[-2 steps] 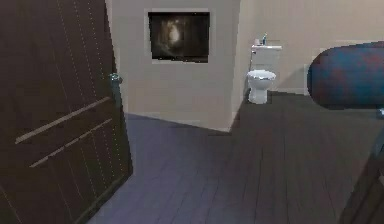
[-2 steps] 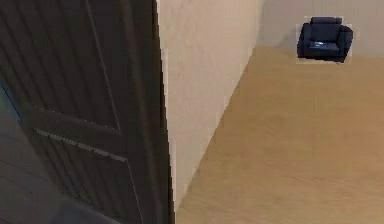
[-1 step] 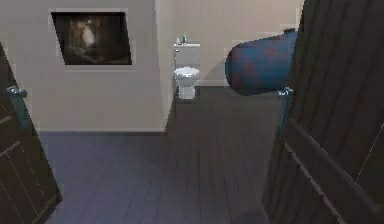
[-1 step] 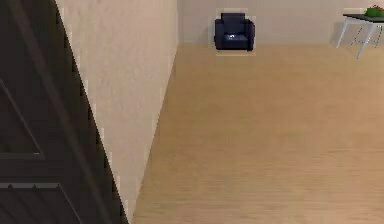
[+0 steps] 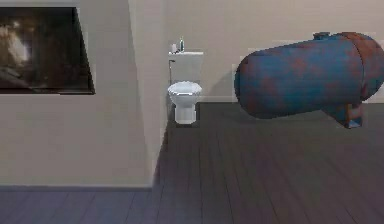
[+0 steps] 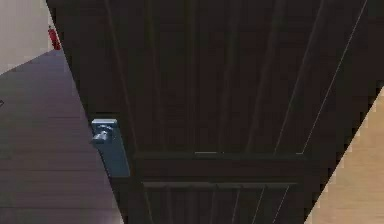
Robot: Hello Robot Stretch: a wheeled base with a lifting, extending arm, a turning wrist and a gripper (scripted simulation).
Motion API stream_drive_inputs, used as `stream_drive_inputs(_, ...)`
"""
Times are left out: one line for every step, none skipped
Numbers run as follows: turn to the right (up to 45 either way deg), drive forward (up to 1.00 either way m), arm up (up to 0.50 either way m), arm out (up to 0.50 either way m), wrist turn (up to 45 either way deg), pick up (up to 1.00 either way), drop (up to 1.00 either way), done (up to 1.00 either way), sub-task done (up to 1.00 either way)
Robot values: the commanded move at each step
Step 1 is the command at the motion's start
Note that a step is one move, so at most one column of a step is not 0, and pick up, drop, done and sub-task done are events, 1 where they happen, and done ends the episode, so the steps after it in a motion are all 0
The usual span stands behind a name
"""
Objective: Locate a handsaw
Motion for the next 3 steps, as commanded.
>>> stream_drive_inputs(0.0,0.5,0.0,0.0,0.0,0.0,0.0,0.0,0.0)
stream_drive_inputs(45.0,0.0,0.0,0.0,0.0,0.0,0.0,0.0,0.0)
stream_drive_inputs(27.0,0.0,0.0,0.0,0.0,0.0,0.0,0.0,0.0)
